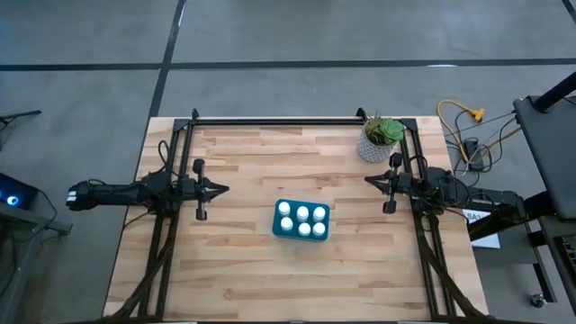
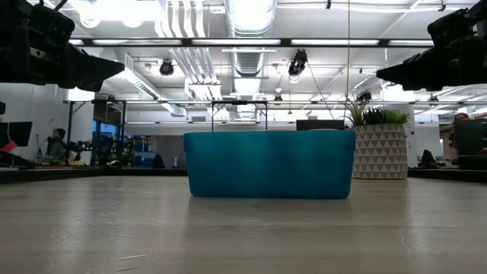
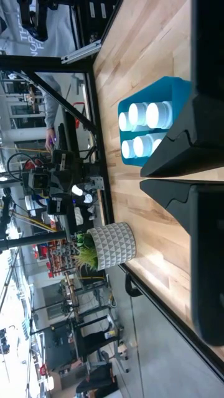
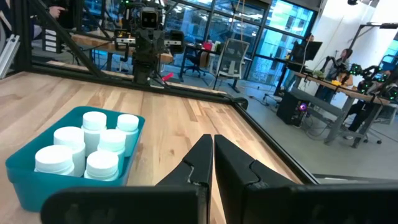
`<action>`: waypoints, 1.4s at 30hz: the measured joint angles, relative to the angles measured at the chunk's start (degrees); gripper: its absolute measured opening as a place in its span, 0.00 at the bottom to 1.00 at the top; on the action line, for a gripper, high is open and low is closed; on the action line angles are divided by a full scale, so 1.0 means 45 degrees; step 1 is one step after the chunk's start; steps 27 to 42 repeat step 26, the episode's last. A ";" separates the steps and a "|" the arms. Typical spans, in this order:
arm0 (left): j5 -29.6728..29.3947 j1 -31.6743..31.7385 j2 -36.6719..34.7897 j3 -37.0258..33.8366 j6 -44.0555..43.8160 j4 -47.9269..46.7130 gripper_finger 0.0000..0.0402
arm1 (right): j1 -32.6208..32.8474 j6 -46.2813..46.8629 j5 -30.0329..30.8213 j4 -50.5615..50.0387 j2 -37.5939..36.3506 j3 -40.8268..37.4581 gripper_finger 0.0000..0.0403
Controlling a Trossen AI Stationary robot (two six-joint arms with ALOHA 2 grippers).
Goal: Pick and place pill bottles into a basket
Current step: Return to Home Position
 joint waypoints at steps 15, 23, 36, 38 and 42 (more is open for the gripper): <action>0.0000 0.0000 0.0000 0.0000 -0.0004 0.0000 0.00 | 0.0000 0.0005 0.0000 0.0000 0.0000 0.0005 0.02; -0.0003 -0.0005 0.0000 0.0000 -0.0004 0.0000 0.00 | -0.0001 0.0000 0.0001 0.0000 0.0001 0.0000 0.02; -0.0002 -0.0005 0.0000 0.0000 0.0000 0.0000 0.00 | -0.0002 0.0002 0.0005 -0.0003 0.0004 0.0003 0.02; -0.0002 -0.0005 0.0000 0.0000 0.0000 0.0000 0.00 | -0.0002 0.0002 0.0005 -0.0003 0.0004 0.0003 0.02; -0.0002 -0.0005 0.0000 0.0000 0.0000 0.0000 0.00 | -0.0002 0.0002 0.0005 -0.0003 0.0004 0.0003 0.02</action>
